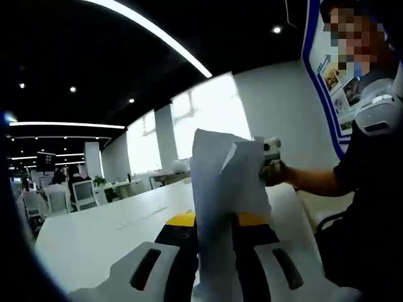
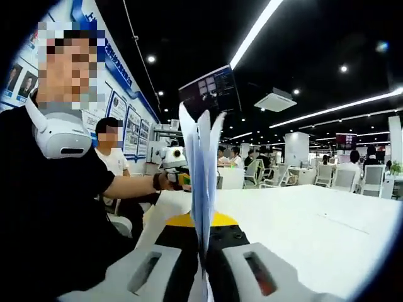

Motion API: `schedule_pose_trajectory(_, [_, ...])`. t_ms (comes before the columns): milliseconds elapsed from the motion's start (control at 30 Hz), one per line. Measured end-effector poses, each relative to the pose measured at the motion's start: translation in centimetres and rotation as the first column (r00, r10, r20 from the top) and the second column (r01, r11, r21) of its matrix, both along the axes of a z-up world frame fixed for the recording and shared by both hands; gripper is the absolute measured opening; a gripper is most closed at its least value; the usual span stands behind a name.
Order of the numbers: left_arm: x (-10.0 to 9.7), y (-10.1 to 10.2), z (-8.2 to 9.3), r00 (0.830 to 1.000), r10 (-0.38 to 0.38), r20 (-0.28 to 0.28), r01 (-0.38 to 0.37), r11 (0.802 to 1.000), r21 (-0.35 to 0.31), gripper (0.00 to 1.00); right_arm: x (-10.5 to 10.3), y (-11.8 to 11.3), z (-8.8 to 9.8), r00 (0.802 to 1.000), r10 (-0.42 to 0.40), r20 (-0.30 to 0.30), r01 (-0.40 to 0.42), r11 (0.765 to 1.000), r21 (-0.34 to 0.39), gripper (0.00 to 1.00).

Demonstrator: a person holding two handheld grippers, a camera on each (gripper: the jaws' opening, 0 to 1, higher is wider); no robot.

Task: Organize the stack of printing papers by aligning and flattening the scattered papers on the table

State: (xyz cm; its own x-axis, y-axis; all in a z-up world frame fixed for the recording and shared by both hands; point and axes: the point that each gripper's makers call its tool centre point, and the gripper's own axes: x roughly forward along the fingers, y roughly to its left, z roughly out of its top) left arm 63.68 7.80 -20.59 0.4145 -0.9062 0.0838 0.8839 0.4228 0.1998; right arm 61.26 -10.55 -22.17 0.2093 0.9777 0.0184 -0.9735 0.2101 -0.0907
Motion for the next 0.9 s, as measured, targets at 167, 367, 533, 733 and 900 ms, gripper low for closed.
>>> schedule_pose_trajectory(167, [1.1, 0.1, 1.9, 0.992, 0.116, 0.052, -0.116, 0.993, -0.005, 0.07, 1.1, 0.3, 1.5, 0.995, -0.097, 0.019, 0.096, 0.995, 0.023, 0.0])
schedule_pose_trajectory(367, [1.6, 0.2, 3.3, 0.971, 0.224, 0.084, -0.22, 0.974, -0.045, 0.06, 2.1, 0.9, 3.4, 0.965, -0.249, 0.08, 0.248, 0.968, 0.03, 0.0])
schedule_pose_trajectory(533, [2.9, 0.0, 0.1, 0.962, 0.272, 0.013, -0.273, 0.961, 0.045, 0.11, 4.4, 0.5, 0.4, 0.928, -0.371, 0.023, 0.372, 0.926, -0.064, 0.0])
schedule_pose_trajectory(733, [3.4, -0.3, -2.2, 0.963, 0.264, -0.057, -0.262, 0.964, 0.048, 0.2, 5.6, 0.3, -2.7, 0.91, -0.414, -0.015, 0.407, 0.9, -0.154, 0.08])
schedule_pose_trajectory(900, [3.3, -1.0, -1.3, 0.967, 0.247, -0.058, -0.246, 0.969, 0.029, 0.15, 5.4, 0.9, -1.5, 0.915, -0.404, -0.02, 0.397, 0.906, -0.145, 0.0])
